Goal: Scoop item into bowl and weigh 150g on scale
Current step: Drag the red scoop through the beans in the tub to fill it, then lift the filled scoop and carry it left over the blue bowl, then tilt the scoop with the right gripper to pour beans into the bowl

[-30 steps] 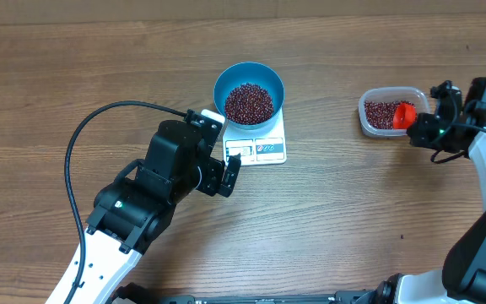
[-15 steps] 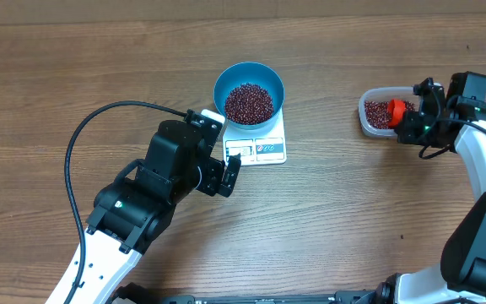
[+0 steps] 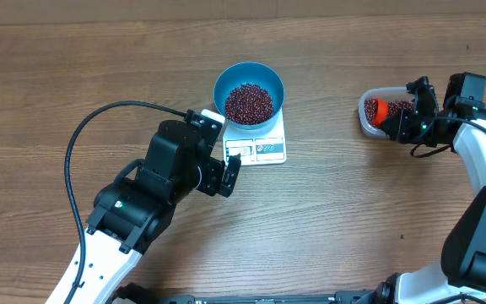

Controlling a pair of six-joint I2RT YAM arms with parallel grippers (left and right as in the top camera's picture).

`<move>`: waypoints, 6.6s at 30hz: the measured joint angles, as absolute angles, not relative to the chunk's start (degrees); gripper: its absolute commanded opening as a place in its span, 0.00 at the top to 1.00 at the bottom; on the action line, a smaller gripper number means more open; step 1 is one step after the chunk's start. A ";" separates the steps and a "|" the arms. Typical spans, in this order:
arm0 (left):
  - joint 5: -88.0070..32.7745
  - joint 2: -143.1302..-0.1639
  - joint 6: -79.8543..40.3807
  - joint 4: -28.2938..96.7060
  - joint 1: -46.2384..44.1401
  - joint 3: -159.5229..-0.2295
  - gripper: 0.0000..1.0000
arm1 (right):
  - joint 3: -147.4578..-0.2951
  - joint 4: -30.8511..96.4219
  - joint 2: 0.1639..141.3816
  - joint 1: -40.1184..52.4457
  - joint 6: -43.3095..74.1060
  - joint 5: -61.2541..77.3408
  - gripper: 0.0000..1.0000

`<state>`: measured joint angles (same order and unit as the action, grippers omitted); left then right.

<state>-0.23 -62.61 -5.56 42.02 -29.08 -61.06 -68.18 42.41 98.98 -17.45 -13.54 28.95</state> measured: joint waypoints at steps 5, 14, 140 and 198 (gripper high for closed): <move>-0.23 -62.61 -5.56 42.02 -29.08 -61.06 0.00 | -68.18 41.71 99.02 -20.23 -13.50 37.17 0.96; -0.23 -62.61 -5.56 42.02 -29.08 -61.06 0.00 | -68.18 42.41 99.02 -23.64 -13.50 42.72 0.96; -0.23 -62.61 -5.56 42.02 -29.08 -61.06 0.00 | -68.18 33.23 99.02 -6.76 -13.06 69.25 0.96; -0.23 -62.61 -5.56 42.04 -29.08 -61.06 0.00 | -68.16 16.05 99.02 7.31 -6.11 42.74 0.96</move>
